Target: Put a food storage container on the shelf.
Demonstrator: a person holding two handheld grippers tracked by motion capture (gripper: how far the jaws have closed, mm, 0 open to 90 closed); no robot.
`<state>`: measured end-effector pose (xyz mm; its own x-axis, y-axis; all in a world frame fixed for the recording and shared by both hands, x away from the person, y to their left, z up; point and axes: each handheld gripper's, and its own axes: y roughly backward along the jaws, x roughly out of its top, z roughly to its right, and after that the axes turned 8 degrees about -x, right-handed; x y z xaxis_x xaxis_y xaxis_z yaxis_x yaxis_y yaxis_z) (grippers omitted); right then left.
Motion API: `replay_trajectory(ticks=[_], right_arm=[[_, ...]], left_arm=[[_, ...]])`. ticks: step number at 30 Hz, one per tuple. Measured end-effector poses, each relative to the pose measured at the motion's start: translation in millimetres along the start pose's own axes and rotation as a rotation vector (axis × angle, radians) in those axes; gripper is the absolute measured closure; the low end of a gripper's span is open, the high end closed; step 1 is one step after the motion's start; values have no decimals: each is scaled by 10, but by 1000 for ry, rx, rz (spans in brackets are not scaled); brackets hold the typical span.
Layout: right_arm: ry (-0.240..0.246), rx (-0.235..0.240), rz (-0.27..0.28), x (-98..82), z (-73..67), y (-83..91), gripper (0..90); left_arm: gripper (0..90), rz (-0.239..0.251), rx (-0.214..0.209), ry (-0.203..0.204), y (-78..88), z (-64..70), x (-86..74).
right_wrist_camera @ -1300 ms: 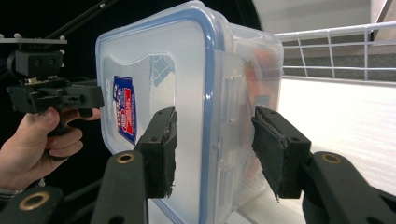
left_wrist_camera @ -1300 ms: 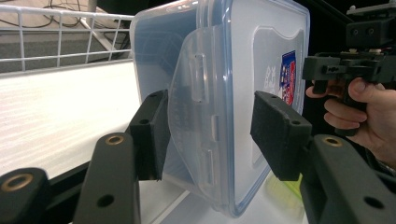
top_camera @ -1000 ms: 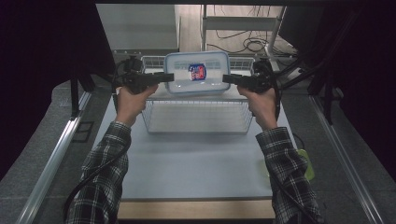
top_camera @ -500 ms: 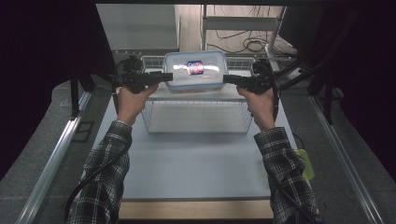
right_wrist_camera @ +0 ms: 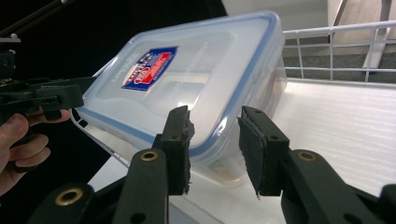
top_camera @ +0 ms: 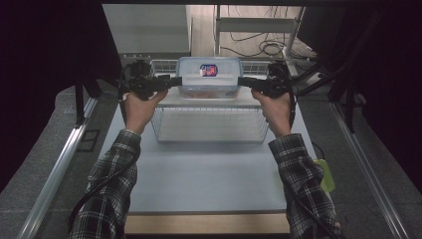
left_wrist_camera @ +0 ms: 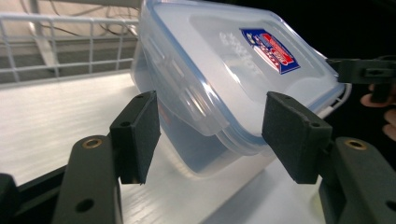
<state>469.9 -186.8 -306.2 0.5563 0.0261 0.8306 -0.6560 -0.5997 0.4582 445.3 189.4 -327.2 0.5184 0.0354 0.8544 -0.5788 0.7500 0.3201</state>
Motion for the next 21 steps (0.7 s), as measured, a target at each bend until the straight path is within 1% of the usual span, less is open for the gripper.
replay_trajectory(ticks=[5,7,10,13,15,17,21], right_arm=[[16,-19,8,14,-30,2,630],[25,-13,13,10,-39,14,615],[39,0,27,-1,-54,67,590],[63,8,38,-24,-76,137,545],[91,10,41,-50,-93,184,516],[127,-8,46,-81,-108,233,480],[173,-8,29,-159,-133,307,409]], left_arm=[[376,-2,40,-35,10,62,8],[368,-2,26,-32,28,76,9],[358,2,7,-46,82,114,-2],[331,-1,-16,-63,138,158,-33],[305,-7,-14,-85,173,194,-75],[291,-22,-27,-103,197,221,-132],[258,-67,-39,-140,218,272,-271]])
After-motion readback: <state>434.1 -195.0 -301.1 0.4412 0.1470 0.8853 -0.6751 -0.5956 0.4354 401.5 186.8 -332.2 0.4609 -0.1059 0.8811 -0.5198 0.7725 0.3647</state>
